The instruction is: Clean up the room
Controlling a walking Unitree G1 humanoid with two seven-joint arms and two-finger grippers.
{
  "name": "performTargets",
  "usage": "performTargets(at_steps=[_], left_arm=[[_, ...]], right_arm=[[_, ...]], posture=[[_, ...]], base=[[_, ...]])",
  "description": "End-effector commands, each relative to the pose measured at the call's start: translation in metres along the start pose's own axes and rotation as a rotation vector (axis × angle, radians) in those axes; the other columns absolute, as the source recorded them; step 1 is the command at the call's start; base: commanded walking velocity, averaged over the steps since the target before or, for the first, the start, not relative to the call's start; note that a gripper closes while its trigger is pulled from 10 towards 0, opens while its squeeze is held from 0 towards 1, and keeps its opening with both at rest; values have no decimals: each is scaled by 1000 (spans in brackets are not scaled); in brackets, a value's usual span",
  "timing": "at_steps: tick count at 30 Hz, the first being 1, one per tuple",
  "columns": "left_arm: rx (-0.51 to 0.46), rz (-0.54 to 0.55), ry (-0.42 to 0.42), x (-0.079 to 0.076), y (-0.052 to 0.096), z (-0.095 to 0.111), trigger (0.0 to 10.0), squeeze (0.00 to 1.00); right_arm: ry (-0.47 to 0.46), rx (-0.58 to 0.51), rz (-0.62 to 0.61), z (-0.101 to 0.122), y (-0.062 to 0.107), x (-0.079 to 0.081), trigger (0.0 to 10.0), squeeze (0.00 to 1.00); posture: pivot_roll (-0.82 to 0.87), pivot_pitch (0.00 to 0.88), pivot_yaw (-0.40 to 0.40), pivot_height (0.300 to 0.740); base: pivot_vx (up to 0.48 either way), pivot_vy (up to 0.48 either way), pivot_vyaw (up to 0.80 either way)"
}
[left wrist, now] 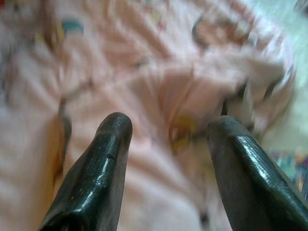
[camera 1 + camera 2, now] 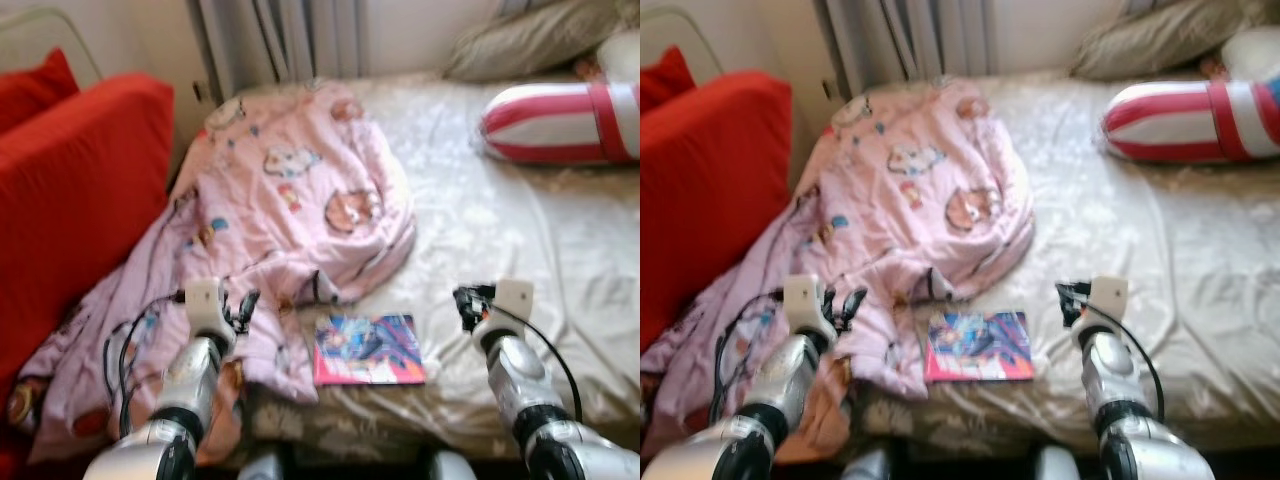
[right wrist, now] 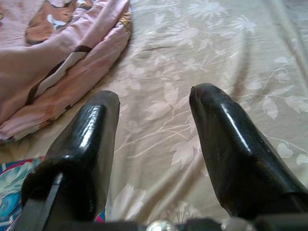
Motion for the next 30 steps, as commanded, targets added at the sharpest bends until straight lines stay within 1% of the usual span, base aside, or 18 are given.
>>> performTargets(at_steps=[1,2,3,4,7,9,11,12,13,14,17,20,21,22,24,26,29,30], left_arm=[[42,24,-17,9,5,-9,10000,0],[77,38,-24,14,12,-21,10000,0],[77,38,-24,14,12,-21,10000,0],[113,42,-28,18,20,-35,10000,0],[144,46,-32,21,33,-52,10000,0],[182,66,-26,29,46,-68,10000,0],[195,73,-25,33,50,-72,10000,0],[199,75,-30,35,56,-76,10000,0],[199,75,-30,35,56,-76,10000,0],[206,78,-34,38,61,-82,10000,0],[209,84,-33,39,71,-90,10000,0],[194,100,-29,44,71,-87,10000,0],[180,106,-32,47,69,-82,10000,0],[169,113,-33,49,68,-78,10000,0],[147,122,-33,53,67,-73,10000,0],[136,124,-33,55,67,-70,10000,0],[32,131,-49,65,66,-49,10000,0],[-9,132,-54,66,66,-41,10000,0]], right_arm=[[7,31,24,-6,0,7,10000,0],[1,44,46,-10,1,12,10000,0],[1,44,46,-10,1,12,10000,0],[11,75,80,-19,3,18,10000,0],[28,103,94,-32,9,20,10000,0],[15,109,81,-41,13,18,10000,0],[3,108,74,-43,15,18,10000,0],[-5,102,76,-46,17,19,10000,0],[-5,102,76,-46,17,19,10000,0],[-8,95,81,-49,19,21,10000,0],[-19,58,93,-47,20,25,10000,0],[-41,14,98,-40,19,28,10000,0],[-64,-15,96,-33,18,28,10000,278],[-83,-42,95,-28,16,29,10000,690],[-119,-85,94,-19,14,29,10000,1000],[-132,-98,94,-16,14,30,10000,1000],[-197,-164,87,-4,13,31,10000,1000],[-215,-163,79,-5,13,30,10000,455]], posture=[[26,73,77,610],[31,85,75,610],[31,85,75,610],[36,111,71,610],[45,138,65,610],[51,181,61,610],[55,196,60,610],[58,214,59,610],[58,214,59,610],[66,225,55,610],[84,245,54,610],[90,253,54,610],[95,261,55,610],[97,264,56,610],[99,270,58,610],[102,274,60,610],[112,279,64,610],[113,280,64,610]], base=[[0,0,0],[0,0,0],[0,0,0],[0,0,0],[0,0,0],[0,0,0],[0,0,0],[0,0,0],[0,0,0],[0,0,0],[0,0,0],[0,0,0],[0,0,0],[0,0,0],[0,0,0],[0,0,0],[0,0,0],[0,0,0]])
Point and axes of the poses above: a point about 5 cm out from each wrist's last joint towards the gripper, its own y axis pointing back from the gripper into the wrist, its own z axis along the axis of the wrist's last joint, x = y × z, the point moved 4 cm from there along -y, pointing out of the wrist towards the gripper, and after that the axes turned 5 degrees about y, right-handed, at the moved point
